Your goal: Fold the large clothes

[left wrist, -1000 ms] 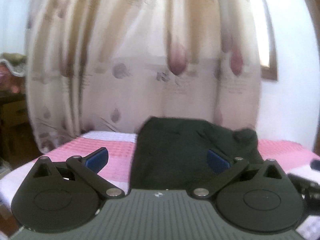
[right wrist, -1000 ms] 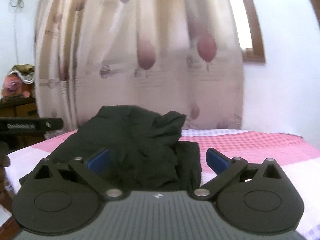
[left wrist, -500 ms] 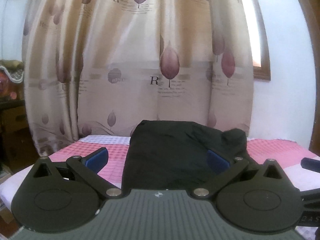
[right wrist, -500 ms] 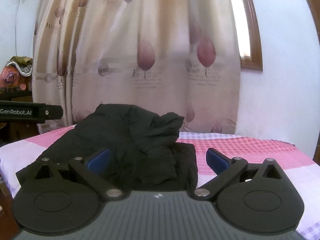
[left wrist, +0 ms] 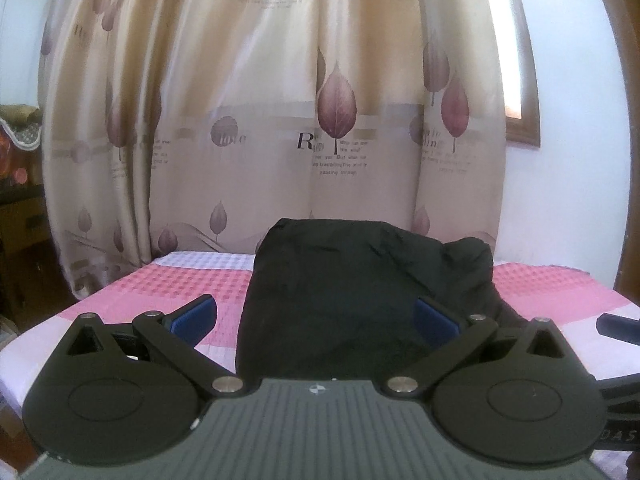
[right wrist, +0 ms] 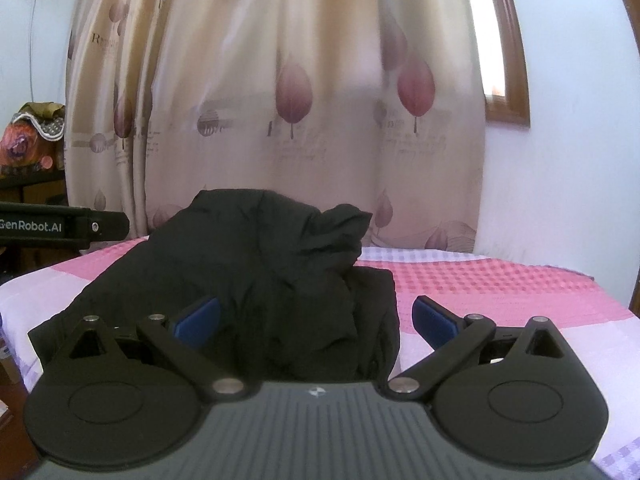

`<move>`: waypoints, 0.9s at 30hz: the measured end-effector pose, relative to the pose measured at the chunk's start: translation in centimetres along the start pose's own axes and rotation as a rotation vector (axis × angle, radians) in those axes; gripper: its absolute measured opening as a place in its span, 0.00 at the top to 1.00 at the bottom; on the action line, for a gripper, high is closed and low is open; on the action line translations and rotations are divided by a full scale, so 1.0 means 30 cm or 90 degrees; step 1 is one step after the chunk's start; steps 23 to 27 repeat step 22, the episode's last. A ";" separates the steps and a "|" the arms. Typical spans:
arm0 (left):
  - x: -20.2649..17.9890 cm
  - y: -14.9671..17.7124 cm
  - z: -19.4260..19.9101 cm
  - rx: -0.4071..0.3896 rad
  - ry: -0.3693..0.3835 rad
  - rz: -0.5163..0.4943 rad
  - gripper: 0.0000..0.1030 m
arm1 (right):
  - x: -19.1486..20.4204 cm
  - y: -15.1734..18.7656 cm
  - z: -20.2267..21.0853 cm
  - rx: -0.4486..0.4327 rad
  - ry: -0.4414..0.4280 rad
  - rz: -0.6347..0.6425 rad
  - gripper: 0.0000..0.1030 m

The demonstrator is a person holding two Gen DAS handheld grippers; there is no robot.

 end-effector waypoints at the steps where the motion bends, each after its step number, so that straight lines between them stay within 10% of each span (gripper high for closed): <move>1: 0.002 0.002 -0.002 0.002 -0.001 0.002 0.00 | 0.001 0.000 0.000 0.000 0.000 0.000 0.00; 27: 0.014 0.015 -0.028 -0.008 -0.018 0.009 0.00 | -0.008 0.009 -0.002 0.005 0.008 0.001 0.00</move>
Point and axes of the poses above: each gripper's, at about its wrist camera, not at the fingertips, and z roughly against the way its jaws point, x to its left, y to its underside, the point moved 5 cm from there along -z, roughly the way its jaws point, and after that the axes turned 8 degrees about z, right-handed, at the moved point
